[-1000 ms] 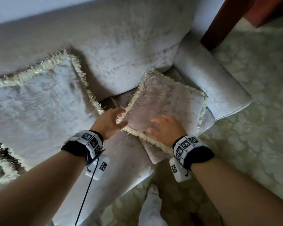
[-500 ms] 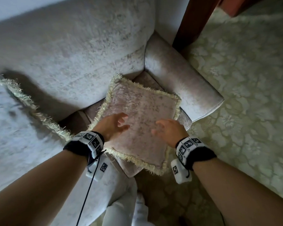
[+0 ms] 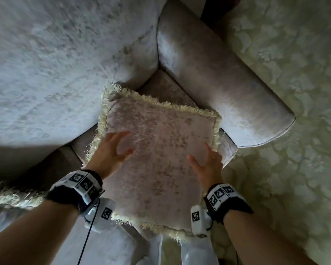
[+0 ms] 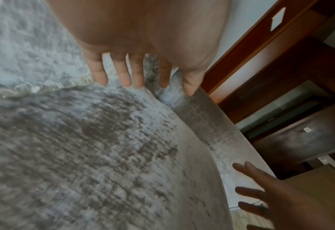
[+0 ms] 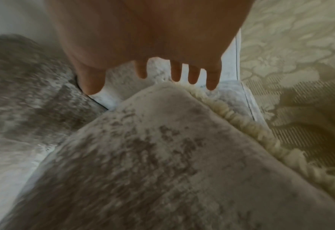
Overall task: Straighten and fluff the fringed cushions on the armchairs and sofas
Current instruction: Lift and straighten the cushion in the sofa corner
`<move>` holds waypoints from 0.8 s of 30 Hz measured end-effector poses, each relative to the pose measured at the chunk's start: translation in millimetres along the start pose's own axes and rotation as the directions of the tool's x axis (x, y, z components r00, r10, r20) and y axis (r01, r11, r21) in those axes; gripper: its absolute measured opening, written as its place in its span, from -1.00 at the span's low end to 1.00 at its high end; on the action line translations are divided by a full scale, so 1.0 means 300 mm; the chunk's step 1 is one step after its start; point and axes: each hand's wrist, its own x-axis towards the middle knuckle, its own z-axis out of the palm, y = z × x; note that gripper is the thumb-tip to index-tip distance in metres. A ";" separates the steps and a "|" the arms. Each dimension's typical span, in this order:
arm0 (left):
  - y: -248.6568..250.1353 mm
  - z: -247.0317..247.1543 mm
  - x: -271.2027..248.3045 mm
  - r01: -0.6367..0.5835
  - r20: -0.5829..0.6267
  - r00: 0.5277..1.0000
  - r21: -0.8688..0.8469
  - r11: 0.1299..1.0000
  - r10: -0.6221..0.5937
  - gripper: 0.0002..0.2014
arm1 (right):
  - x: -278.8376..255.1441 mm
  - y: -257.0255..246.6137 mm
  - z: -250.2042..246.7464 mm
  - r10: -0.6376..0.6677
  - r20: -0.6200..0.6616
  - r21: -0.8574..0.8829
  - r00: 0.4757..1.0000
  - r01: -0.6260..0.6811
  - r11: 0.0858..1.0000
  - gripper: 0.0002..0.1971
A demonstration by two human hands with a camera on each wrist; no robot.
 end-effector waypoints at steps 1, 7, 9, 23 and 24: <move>-0.021 0.011 0.034 0.010 -0.014 1.000 -0.007 1.000 -0.010 -0.39 | 0.031 0.015 0.019 0.027 -0.014 0.038 1.000 -0.026 0.999 -0.03; -0.155 0.053 0.148 0.109 -0.125 0.984 -0.127 0.986 -0.125 -0.32 | 0.174 0.079 0.143 0.056 -0.037 0.106 0.998 -0.052 0.993 0.05; -0.190 0.059 0.165 0.143 -0.139 0.975 -0.196 0.970 -0.171 -0.31 | 0.204 0.083 0.167 0.061 -0.077 0.119 0.995 -0.051 0.992 -0.04; -0.171 0.061 0.220 0.131 -0.092 0.978 -0.417 0.900 -0.185 0.03 | 0.241 0.016 0.143 0.048 -0.163 0.169 0.985 -0.020 0.985 0.04; -0.163 0.040 0.205 0.118 -0.105 0.979 -0.419 0.900 -0.177 0.03 | 0.230 -0.004 0.128 0.020 -0.171 0.164 0.985 0.008 0.986 0.04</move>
